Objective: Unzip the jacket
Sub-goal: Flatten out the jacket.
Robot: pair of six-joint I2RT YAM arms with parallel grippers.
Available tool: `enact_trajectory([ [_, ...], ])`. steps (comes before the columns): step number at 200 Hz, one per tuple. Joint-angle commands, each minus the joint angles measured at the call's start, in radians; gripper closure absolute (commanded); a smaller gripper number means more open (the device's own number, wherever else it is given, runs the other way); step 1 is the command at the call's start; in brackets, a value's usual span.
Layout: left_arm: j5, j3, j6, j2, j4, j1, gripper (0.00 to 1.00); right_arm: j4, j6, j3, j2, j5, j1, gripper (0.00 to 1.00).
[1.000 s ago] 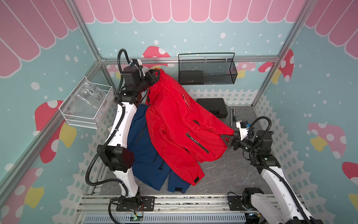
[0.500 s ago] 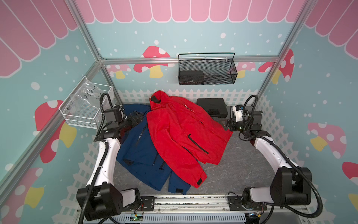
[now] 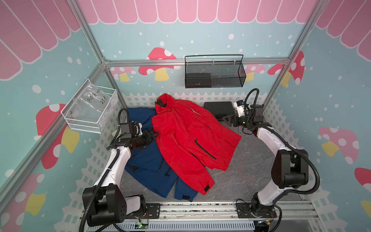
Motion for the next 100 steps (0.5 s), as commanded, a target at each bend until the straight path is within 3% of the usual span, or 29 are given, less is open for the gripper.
enact_trajectory([
  [1, 0.014, -0.023, -0.01, 0.038, 0.068, -0.034, 0.19, -0.033, -0.05, 0.045, 0.037, -0.024, 0.014, 0.18],
  [32, -0.002, -0.023, -0.027, 0.095, 0.124, -0.076, 0.2, -0.041, -0.058, 0.102, 0.093, -0.027, 0.037, 0.18],
  [59, -0.013, -0.009, -0.026, 0.14, 0.148, -0.101, 0.25, -0.107, -0.164, 0.213, 0.178, 0.034, 0.086, 0.16],
  [81, -0.032, -0.005, -0.014, 0.155, 0.151, -0.11, 0.42, -0.165, -0.245, 0.336, 0.29, 0.058, 0.111, 0.12],
  [100, -0.057, -0.013, -0.007, 0.145, 0.149, -0.11, 0.74, -0.175, -0.298, 0.441, 0.381, 0.04, 0.121, 0.11],
])
